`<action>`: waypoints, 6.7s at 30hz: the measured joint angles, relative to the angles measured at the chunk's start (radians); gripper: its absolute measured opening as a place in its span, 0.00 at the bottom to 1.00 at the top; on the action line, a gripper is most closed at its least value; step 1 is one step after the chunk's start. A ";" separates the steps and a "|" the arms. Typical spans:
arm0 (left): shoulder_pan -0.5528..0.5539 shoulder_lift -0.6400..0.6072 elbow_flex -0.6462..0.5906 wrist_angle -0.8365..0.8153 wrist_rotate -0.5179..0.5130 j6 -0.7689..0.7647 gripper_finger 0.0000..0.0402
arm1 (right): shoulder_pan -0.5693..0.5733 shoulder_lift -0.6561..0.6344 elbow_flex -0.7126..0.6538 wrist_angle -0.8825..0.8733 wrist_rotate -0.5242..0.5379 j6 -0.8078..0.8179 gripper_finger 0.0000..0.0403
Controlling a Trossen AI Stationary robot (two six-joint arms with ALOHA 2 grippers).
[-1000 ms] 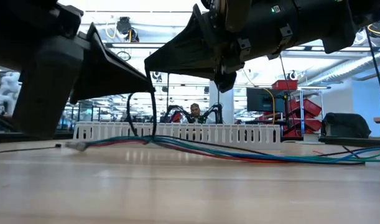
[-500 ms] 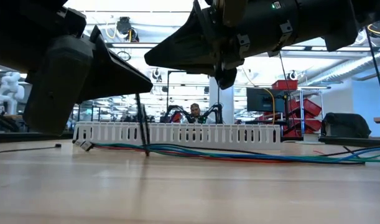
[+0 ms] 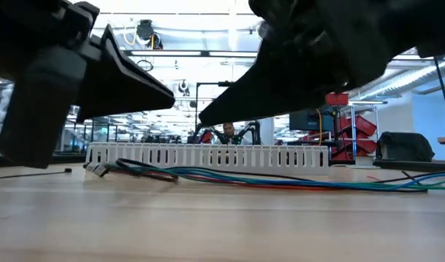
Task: Ziptie cables
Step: Wrap the left black zip tie around the colored cable wires
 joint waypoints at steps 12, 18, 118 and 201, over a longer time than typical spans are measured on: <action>-0.113 -0.270 0.001 -0.457 -0.043 -0.290 0.11 | -0.121 0.151 0.333 -0.355 -0.325 -0.241 0.35; -0.123 -0.305 0.002 -0.644 0.083 -0.533 0.11 | -0.133 0.242 0.492 -0.512 -0.325 -0.332 0.35; -0.108 -0.140 -0.063 -0.671 -0.201 -1.205 0.11 | -0.171 0.115 0.546 -0.280 0.051 0.360 0.00; -0.052 -0.142 -0.106 -0.346 -0.155 -0.684 0.00 | -0.212 0.116 0.484 -0.082 -0.077 0.374 0.00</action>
